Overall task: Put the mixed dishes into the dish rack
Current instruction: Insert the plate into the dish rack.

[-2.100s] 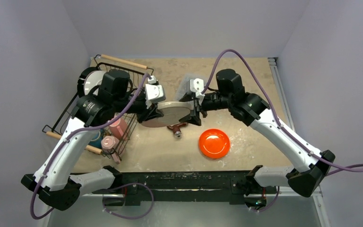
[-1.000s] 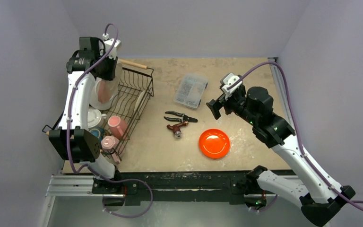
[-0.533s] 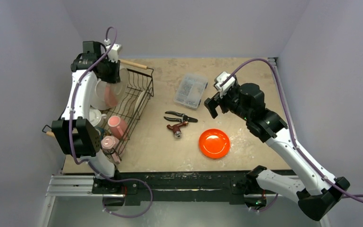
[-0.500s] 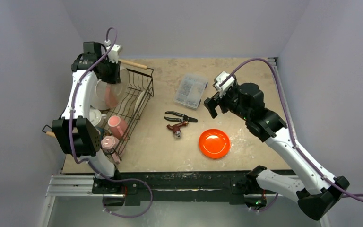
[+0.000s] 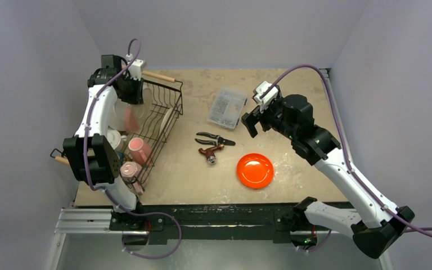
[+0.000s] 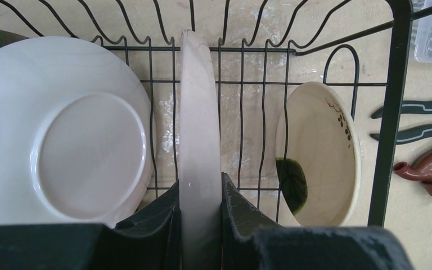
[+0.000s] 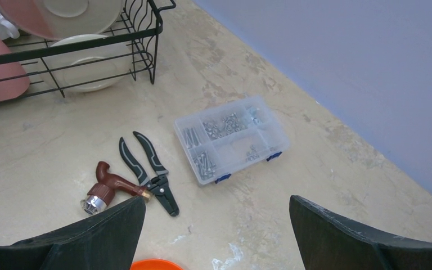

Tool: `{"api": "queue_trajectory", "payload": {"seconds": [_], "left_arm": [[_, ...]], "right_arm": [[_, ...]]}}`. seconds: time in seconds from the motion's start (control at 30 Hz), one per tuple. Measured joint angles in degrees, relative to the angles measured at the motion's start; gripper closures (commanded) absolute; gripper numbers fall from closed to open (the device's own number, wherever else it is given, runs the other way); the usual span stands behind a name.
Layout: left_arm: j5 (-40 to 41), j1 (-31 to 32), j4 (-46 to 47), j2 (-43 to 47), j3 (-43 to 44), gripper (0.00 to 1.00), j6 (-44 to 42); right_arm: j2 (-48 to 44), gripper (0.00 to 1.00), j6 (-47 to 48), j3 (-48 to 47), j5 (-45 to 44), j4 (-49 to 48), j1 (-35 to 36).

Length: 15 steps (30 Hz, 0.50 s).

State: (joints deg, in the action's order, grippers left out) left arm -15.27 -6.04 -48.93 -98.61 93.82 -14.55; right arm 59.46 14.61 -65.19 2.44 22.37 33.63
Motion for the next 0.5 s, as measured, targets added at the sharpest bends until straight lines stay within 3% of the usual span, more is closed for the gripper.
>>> {"api": "queue_trajectory", "payload": {"seconds": [0.27,0.37,0.5], "left_arm": [[-0.04,-0.85,1.03,-1.29,0.00,0.99,0.04],[-0.09,-1.38,1.29,-2.01,0.00,0.78,0.39],[0.35,-1.46,2.10,-2.38,0.02,0.60,0.70]], "right_arm": [[1.09,0.01,0.00,-0.46,0.00,0.48,0.00],[1.38,0.01,0.02,-0.48,0.02,0.72,-0.02],[1.57,0.01,0.02,-0.76,0.04,0.83,-0.02]]}}
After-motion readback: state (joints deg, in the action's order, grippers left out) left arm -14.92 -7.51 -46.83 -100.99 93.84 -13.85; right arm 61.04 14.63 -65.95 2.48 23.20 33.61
